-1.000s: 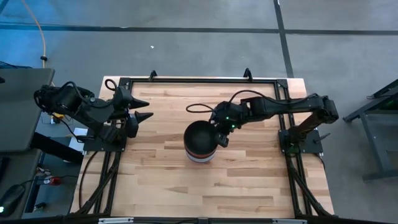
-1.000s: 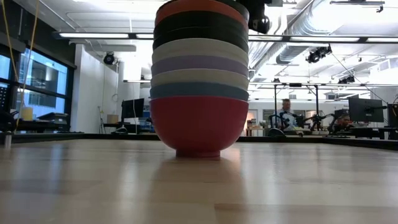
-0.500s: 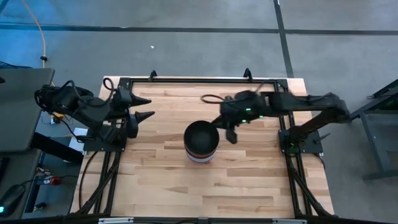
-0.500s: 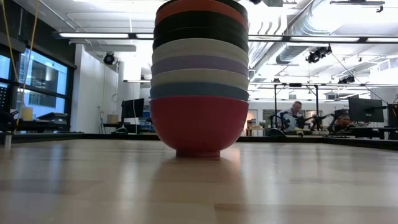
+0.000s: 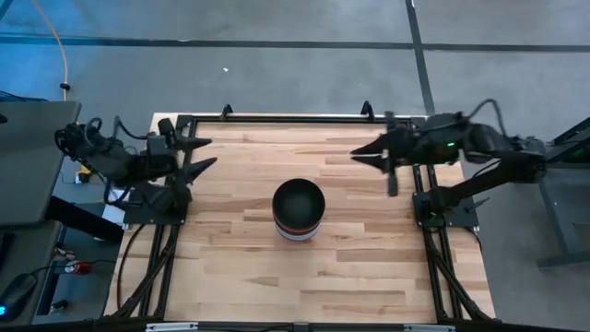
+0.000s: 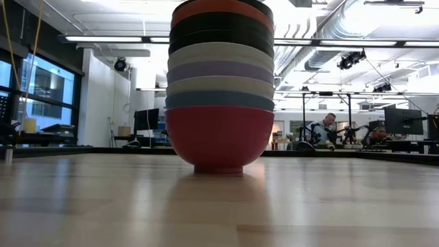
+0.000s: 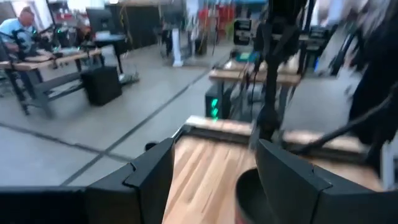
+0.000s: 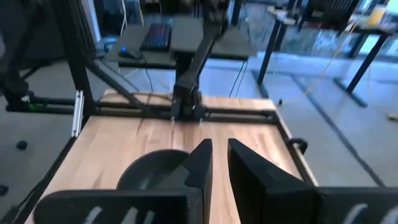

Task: Nest bowls inside each other
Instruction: Return to Home Position

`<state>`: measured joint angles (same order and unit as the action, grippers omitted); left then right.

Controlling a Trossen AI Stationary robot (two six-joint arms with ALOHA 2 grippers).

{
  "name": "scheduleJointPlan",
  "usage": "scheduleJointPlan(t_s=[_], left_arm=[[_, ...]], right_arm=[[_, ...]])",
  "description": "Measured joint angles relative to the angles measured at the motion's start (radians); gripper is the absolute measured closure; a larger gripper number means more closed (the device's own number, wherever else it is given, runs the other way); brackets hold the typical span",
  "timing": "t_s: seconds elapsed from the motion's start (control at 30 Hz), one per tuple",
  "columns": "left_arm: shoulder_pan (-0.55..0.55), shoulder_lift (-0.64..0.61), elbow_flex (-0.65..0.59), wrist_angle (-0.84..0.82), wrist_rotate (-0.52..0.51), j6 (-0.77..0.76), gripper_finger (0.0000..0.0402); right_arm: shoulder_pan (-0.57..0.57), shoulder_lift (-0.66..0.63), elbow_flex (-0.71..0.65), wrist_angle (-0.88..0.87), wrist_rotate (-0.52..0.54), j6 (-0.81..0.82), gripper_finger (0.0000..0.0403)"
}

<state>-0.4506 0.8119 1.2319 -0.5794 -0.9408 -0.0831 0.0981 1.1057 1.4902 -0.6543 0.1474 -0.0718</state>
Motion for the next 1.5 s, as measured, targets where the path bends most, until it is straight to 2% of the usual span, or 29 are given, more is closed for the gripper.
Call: scheduleJointPlan(t_s=[0.23, 0.4, 0.5, 0.63, 0.83, 1.07, 1.13, 1.27, 1.4, 1.5], left_arm=[[-0.004, -0.292, -0.398, 0.524, 0.148, 0.174, 0.0190], [-0.004, -0.483, -0.620, 0.773, 0.213, 0.252, 0.0190], [-0.004, -0.580, -0.710, 0.858, 0.258, 0.277, 0.0190], [-0.003, -0.684, -0.767, 0.876, 0.314, 0.288, 0.0190], [-0.003, -0.807, -0.773, 0.814, 0.412, 0.333, 0.0190], [-0.002, -0.808, -0.773, 0.758, 0.410, 0.373, 0.0190], [-0.002, -0.807, -0.774, 0.734, 0.435, 0.341, 0.0190], [-0.002, -0.808, -0.781, 0.678, 0.555, 0.238, 0.0190], [-0.002, -0.807, -0.871, 0.703, 0.619, 0.129, 0.0190], [-0.003, -0.806, -0.960, 0.772, 0.626, 0.043, 0.0190]], right_arm=[[0.000, -0.130, 0.000, 0.000, 0.001, -0.024, 0.0359], [0.000, -0.209, 0.000, 0.000, 0.001, -0.042, 0.0359], [0.000, -0.249, 0.000, 0.000, 0.001, -0.057, 0.0359], [0.000, -0.296, -0.001, 0.000, 0.001, -0.088, 0.0359], [0.000, -0.358, -0.001, 0.000, 0.001, -0.110, 0.0359], [0.000, -0.378, -0.001, -0.013, 0.000, -0.086, 0.0359], [0.000, -0.378, -0.001, -0.022, 0.002, -0.083, 0.0359], [0.000, -0.380, -0.001, -0.043, 0.038, -0.060, 0.0359], [0.000, -0.379, -0.001, -0.037, 0.053, -0.060, 0.0359], [0.000, -0.379, -0.001, -0.022, 0.062, -0.065, 0.0359]])
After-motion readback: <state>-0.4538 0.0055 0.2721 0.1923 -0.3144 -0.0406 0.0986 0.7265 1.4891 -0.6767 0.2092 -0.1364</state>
